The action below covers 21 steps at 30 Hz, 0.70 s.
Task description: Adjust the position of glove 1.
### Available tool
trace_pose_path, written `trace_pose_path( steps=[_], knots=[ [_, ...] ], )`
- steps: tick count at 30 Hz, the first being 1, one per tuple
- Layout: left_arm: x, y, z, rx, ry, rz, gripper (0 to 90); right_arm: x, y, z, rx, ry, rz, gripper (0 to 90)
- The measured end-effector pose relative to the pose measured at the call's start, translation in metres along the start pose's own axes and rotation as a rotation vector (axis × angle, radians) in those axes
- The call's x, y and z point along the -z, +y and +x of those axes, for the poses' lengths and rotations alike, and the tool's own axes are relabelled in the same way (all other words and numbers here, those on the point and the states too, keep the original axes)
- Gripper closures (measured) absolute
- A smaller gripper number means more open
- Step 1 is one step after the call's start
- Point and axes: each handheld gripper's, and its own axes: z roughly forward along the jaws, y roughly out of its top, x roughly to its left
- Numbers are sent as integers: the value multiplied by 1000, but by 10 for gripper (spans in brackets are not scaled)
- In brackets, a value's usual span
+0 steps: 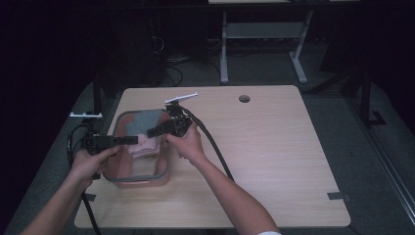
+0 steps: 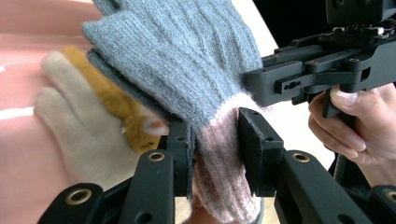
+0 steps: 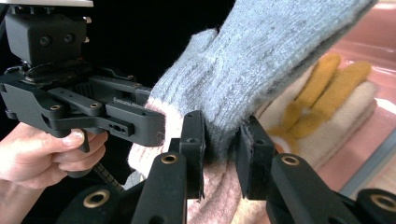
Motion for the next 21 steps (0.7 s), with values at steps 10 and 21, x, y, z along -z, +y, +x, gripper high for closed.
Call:
trace_pose_path(
  steps=[10,21],
  knots=[
    [1,-5,8,5,27,28,687,-14,-3,-2,-12,-3,23,739],
    [-2,-11,17,9,63,57,698,-28,-6,-7,-10,-23,59,734]
  ],
)
